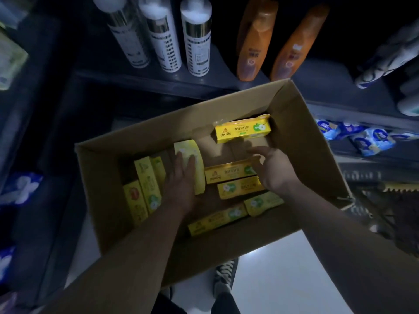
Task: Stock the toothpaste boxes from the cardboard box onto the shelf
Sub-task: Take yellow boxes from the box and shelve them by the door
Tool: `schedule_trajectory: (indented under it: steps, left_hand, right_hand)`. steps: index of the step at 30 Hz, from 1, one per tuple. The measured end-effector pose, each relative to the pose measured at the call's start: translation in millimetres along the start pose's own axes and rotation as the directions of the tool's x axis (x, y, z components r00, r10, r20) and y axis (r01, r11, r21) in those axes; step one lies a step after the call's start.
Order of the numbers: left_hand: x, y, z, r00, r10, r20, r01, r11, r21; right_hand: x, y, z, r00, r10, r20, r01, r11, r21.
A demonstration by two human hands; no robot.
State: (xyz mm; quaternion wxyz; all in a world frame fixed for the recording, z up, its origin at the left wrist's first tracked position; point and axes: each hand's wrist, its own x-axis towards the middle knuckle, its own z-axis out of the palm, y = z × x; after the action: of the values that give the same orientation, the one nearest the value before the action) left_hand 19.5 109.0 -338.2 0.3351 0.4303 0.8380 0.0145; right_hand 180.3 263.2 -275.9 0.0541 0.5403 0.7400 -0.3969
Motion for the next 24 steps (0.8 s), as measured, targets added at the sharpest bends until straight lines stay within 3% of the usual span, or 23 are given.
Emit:
schedule_trajectory:
  steps: [4, 8, 10, 12, 15, 20, 24]
  left_hand:
    - [-8, -3, 1, 0.998, 0.05, -0.028, -0.052, 0.997, -0.062]
    - [-29, -15, -16, 0.994, 0.089, -0.056, -0.101, 0.959, -0.265]
    - [-38, -13, -34, 0.988, -0.012, -0.152, -0.055, 0.902, -0.427]
    - [-43, -11, -56, 0.952, -0.236, -0.197, 0.045, 0.741, -0.67]
    - [-43, -16, -77, 0.891, -0.45, -0.063, 0.177, 0.47, -0.865]
    - [-41, -28, -84, 0.837, -0.506, 0.209, 0.348, 0.198, -0.916]
    - [-35, -29, -83, 0.843, -0.467, 0.267, 0.358, 0.118, -0.926]
  right_hand:
    - [1, 4, 7, 1.0, -0.008, -0.006, 0.008, 1.0, 0.008]
    - [-5, -5, 9, 1.0, -0.013, -0.022, 0.013, 0.999, 0.033]
    - [-5, -9, 9, 0.999, -0.026, -0.043, 0.027, 1.0, 0.01]
    - [-6, -13, 8, 0.999, -0.027, -0.04, 0.026, 0.999, -0.018]
    - [-7, -19, 7, 1.0, -0.001, -0.015, 0.001, 0.999, -0.034]
    - [-7, -26, 7, 1.0, -0.024, -0.011, 0.024, 0.999, -0.034]
    - [1, -22, 11, 1.0, -0.016, -0.013, 0.015, 0.997, -0.078]
